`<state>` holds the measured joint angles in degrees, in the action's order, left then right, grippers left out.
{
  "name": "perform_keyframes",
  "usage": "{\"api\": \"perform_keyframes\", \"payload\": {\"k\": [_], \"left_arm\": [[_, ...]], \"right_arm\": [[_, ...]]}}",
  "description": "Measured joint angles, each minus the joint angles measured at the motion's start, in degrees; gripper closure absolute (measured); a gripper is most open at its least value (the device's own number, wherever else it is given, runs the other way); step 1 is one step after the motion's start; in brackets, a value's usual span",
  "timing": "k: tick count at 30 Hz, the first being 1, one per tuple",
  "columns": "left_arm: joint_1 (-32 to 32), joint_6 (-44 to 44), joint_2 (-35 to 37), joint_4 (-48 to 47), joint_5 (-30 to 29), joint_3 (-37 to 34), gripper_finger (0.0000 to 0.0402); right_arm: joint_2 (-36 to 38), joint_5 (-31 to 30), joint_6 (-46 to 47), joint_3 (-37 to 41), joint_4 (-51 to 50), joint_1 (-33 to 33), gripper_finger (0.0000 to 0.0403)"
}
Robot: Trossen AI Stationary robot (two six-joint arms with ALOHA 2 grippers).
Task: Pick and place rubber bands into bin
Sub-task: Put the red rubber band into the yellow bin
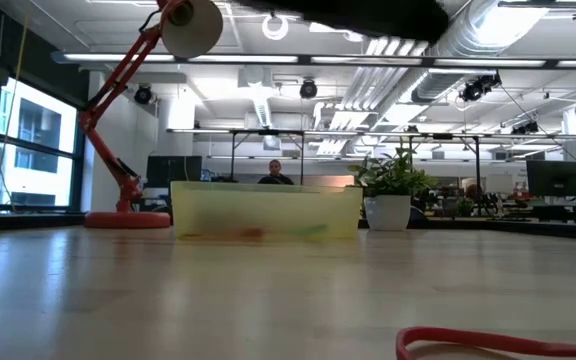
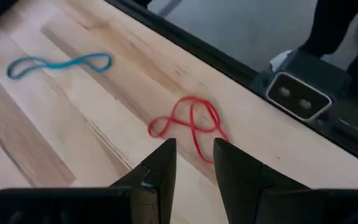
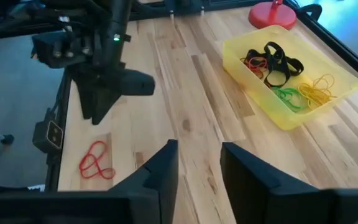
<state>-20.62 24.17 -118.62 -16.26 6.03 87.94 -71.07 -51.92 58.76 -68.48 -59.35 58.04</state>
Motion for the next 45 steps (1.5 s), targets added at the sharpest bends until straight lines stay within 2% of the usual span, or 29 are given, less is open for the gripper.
{"api": "perform_keyframes", "payload": {"k": [10,24,39,45], "left_arm": [[0.0,7.1,-7.7,5.3,0.9,7.7,0.0305],[0.0,11.4,-12.8,7.2,1.0,8.1,0.0305],[-0.5,11.6,-15.6,9.0,2.6,8.0,0.0305],[-1.3,11.1,-15.8,8.9,1.4,8.0,0.0305]], "right_arm": [[-1.4,2.1,2.6,0.0,-1.5,1.0,0.0276],[-1.4,2.4,2.9,0.0,-1.8,2.9,0.0276],[-1.4,2.6,2.8,0.0,-2.6,2.9,0.0277],[-1.4,2.6,2.8,0.0,-2.6,2.9,0.0277]]}}
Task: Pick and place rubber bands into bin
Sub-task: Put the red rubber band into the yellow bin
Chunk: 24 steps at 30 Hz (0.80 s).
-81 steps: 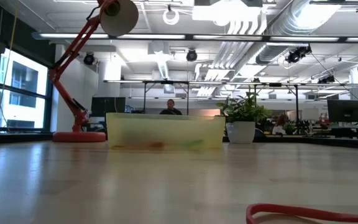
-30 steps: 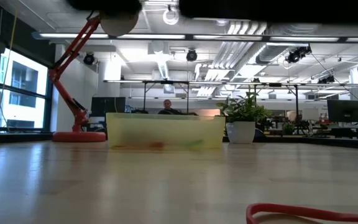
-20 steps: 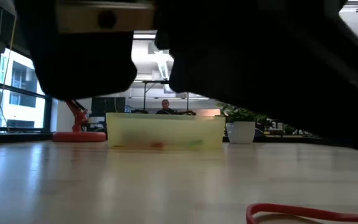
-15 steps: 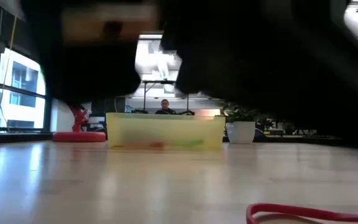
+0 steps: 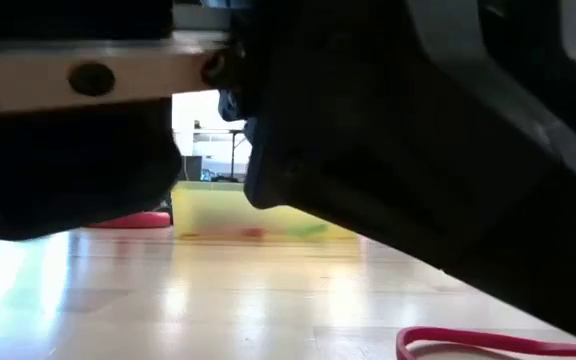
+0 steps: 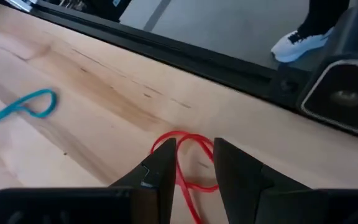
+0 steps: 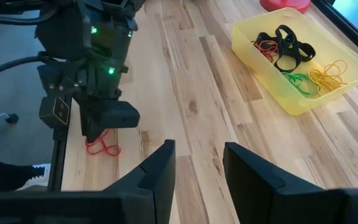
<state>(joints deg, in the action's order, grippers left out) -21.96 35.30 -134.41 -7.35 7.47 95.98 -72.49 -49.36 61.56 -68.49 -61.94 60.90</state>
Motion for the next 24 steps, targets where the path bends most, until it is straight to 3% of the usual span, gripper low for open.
{"api": "perform_keyframes", "payload": {"k": [9,24], "left_arm": [[0.6,-6.9,0.0,-0.1,-1.7,0.0,0.0305],[0.6,-10.5,0.0,-3.3,-2.2,0.0,0.0305]], "right_arm": [[0.0,-0.1,0.0,0.0,0.0,0.0,0.0277],[0.0,-0.2,0.0,0.0,-0.4,0.0,0.0277]]}}
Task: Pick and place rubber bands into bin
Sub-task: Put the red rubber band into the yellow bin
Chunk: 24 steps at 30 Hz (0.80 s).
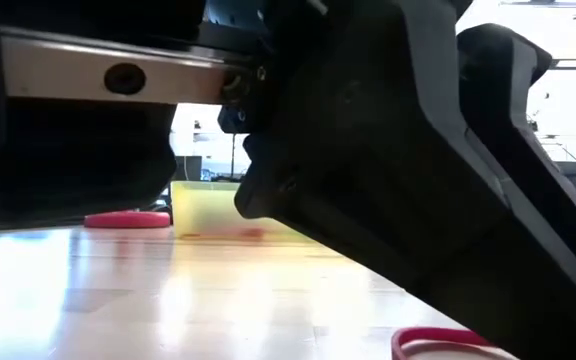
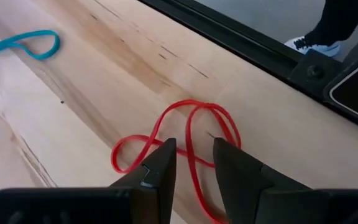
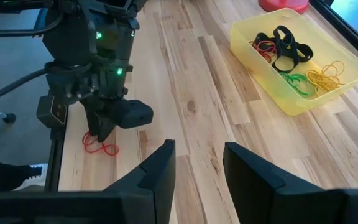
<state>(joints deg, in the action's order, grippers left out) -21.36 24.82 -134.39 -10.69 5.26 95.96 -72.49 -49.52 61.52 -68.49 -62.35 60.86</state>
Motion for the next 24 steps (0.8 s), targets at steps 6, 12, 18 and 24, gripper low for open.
{"api": "perform_keyframes", "payload": {"k": [6,12,18,24], "left_arm": [[0.0,-3.1,-0.4,-0.6,-0.2,0.1,0.0305],[0.0,-6.0,-0.5,-1.4,0.0,0.1,0.0328],[0.3,-5.8,-0.5,-1.7,0.1,0.1,0.0395],[0.2,-6.0,-0.6,-1.7,-1.4,0.1,0.0394]], "right_arm": [[0.0,0.0,0.0,0.0,0.0,0.0,0.0277],[0.0,0.0,0.0,0.0,0.0,0.0,0.0277],[0.0,0.0,0.0,0.0,0.0,-0.1,0.0277],[0.0,0.1,0.0,0.0,0.0,-0.1,0.0277]]}}
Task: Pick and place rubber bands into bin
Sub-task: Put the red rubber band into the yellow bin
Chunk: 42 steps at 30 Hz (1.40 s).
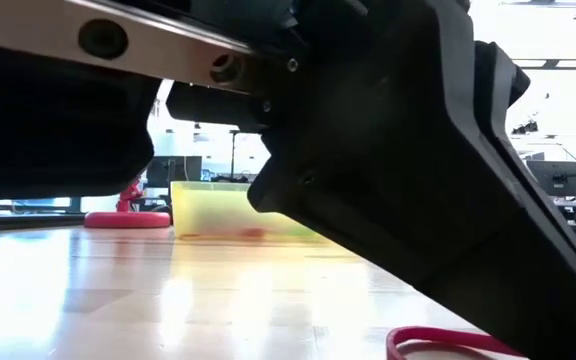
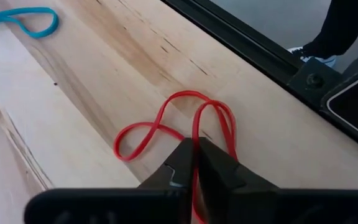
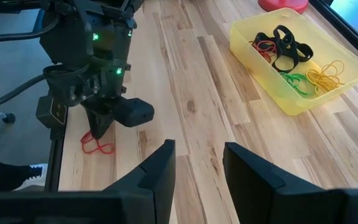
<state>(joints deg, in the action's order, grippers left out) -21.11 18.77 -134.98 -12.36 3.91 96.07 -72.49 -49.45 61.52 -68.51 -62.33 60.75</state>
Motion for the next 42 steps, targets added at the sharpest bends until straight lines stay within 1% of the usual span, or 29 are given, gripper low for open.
{"api": "perform_keyframes", "payload": {"k": [4,8,11,14,18,27,31,35,38,42], "left_arm": [[0.0,-0.6,0.0,0.1,-0.4,0.1,0.0396],[0.0,-1.1,-0.4,-1.5,-1.1,2.1,0.04],[0.2,-1.0,-0.6,-2.5,-3.6,3.9,0.0401],[0.4,0.2,-0.6,-4.5,-5.3,7.4,0.0401],[0.2,3.7,-0.6,-9.6,-6.0,13.1,0.0401],[0.7,11.1,-0.3,-22.2,-13.8,26.0,0.0401],[1.7,12.7,-0.3,-30.7,-16.5,32.0,0.0402],[3.1,14.9,-0.3,-39.0,-20.6,38.4,0.0402],[4.6,15.9,1.4,-41.5,-22.7,38.0,0.0402],[7.1,15.9,4.3,-47.6,-24.4,38.0,0.0402]], "right_arm": [[0.0,0.1,0.0,0.0,0.0,0.0,0.0277],[0.0,0.1,0.0,0.0,0.0,0.0,0.0277],[0.0,0.1,0.0,0.0,0.0,0.0,0.0277],[0.0,0.1,0.0,0.0,0.0,0.0,0.0277],[0.0,0.1,0.0,0.0,-0.2,0.0,0.0277],[0.0,0.1,0.0,0.0,-0.6,0.0,0.0277],[0.0,0.1,0.0,0.0,-0.9,0.0,0.0277],[0.0,-0.1,-0.4,0.0,-0.9,0.0,0.0277],[0.0,-0.3,-0.4,0.0,-1.0,0.0,0.0277],[0.0,-0.6,-0.5,0.0,-1.3,0.0,0.0277]]}}
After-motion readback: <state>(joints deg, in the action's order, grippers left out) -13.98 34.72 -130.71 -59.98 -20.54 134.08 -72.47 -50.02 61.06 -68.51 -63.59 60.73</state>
